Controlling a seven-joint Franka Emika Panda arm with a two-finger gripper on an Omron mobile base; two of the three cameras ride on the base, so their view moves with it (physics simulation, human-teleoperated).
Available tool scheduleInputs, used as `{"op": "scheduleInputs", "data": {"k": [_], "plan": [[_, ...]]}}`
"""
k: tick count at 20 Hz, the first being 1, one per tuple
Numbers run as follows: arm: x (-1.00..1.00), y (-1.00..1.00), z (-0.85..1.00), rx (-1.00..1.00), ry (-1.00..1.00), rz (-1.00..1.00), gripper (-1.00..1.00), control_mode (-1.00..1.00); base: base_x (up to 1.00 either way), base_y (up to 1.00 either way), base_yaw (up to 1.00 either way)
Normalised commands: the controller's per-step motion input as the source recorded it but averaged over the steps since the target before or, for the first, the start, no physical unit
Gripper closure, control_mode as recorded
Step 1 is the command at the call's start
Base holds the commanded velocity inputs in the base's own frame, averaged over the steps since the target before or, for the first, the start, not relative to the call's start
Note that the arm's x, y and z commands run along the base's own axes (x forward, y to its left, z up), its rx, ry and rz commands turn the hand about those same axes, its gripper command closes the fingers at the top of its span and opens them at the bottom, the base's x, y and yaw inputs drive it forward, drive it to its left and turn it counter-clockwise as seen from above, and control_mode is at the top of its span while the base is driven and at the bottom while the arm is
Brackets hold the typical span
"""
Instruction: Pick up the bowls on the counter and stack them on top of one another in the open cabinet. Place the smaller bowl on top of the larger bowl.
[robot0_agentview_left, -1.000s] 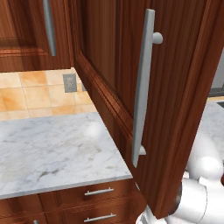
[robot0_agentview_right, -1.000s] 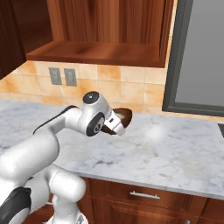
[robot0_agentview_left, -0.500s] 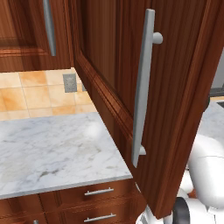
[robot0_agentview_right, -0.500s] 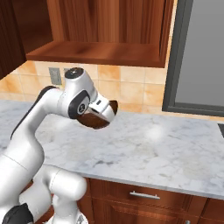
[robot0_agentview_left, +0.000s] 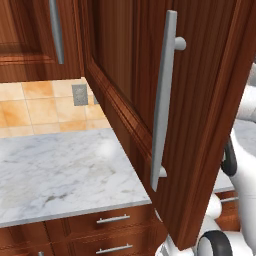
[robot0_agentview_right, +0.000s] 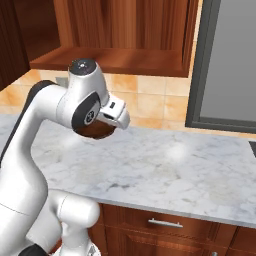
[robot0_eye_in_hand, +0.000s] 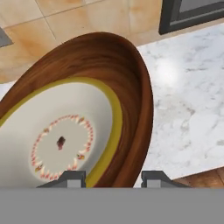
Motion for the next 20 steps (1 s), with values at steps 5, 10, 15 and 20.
{"op": "scheduleInputs", "data": {"k": [5, 10, 15, 20], "plan": [[-0.36, 0.11, 0.69, 0.12, -0.23, 0.12, 1.00, -1.00, 0.00, 0.00, 0.00], [-0.36, 0.17, 0.63, 0.13, -0.27, 0.09, 1.00, -1.00, 0.00, 0.00, 0.00], [-0.05, 0.18, 0.22, 0.13, -0.25, 0.00, 1.00, -1.00, 0.00, 0.00, 0.00], [0.06, 0.19, 0.27, 0.11, -0.18, -0.08, 1.00, -1.00, 0.00, 0.00, 0.00]]}}
